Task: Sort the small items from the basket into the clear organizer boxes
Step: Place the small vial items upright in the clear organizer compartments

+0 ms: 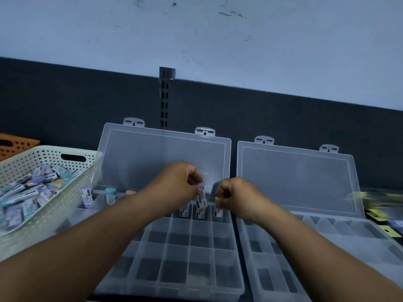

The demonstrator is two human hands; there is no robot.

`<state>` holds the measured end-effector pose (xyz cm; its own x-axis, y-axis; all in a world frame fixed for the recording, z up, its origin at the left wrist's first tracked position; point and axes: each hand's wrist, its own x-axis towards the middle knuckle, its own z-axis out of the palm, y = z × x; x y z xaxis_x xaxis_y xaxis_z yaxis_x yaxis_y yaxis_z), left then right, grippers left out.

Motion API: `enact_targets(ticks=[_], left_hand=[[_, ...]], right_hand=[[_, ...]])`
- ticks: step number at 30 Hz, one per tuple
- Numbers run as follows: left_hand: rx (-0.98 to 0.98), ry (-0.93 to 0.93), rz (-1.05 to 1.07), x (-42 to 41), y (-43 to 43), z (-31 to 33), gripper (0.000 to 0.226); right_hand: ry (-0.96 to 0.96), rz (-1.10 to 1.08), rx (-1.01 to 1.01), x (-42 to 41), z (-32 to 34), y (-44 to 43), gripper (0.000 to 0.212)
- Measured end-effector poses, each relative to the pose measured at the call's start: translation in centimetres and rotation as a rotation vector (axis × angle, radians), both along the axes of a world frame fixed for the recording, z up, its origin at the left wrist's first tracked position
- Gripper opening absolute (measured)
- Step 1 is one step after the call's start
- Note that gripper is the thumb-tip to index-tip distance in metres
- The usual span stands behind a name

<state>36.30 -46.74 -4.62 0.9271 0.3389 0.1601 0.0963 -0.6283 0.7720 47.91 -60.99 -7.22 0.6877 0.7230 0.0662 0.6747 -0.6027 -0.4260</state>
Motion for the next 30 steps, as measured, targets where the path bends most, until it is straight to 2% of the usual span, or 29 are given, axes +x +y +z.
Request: enact_targets(ticks=[4, 9, 11, 13, 16, 24, 30], left_hand=[[0.011, 0.019, -0.027, -0.4, -0.2, -0.2, 0.018], [0.032, 0.007, -0.061, -0.3, -0.8, -0.2, 0.010], [0.037, 0.007, -0.086, -0.2, -1.3, -0.2, 0.009], [0.066, 0.015, -0.122, -0.1, -2.0, -0.2, 0.008], [0.143, 0.039, -0.184, 0.3, -3.0, -0.6, 0.008], [0.370, 0.122, -0.227, 1.4, -4.7, -3.3, 0.007], [0.485, 0.093, -0.238, 1.4, -5.3, -4.0, 0.011]], right_hand=[[-0.046, 0.013, -0.021, 0.6, -1.3, 0.1, 0.006], [-0.024, 0.020, -0.041, 1.0, -1.4, -0.3, 0.009], [0.102, -0.006, 0.070, 0.7, -0.4, -1.0, 0.020], [0.255, -0.057, 0.266, 0.1, 1.2, -2.0, 0.024], [0.316, -0.121, 0.414, -0.8, 2.9, -3.7, 0.022], [0.359, -0.186, 0.471, -2.2, 2.6, -5.7, 0.037], [0.369, -0.178, 0.494, -2.5, 2.4, -5.8, 0.044]])
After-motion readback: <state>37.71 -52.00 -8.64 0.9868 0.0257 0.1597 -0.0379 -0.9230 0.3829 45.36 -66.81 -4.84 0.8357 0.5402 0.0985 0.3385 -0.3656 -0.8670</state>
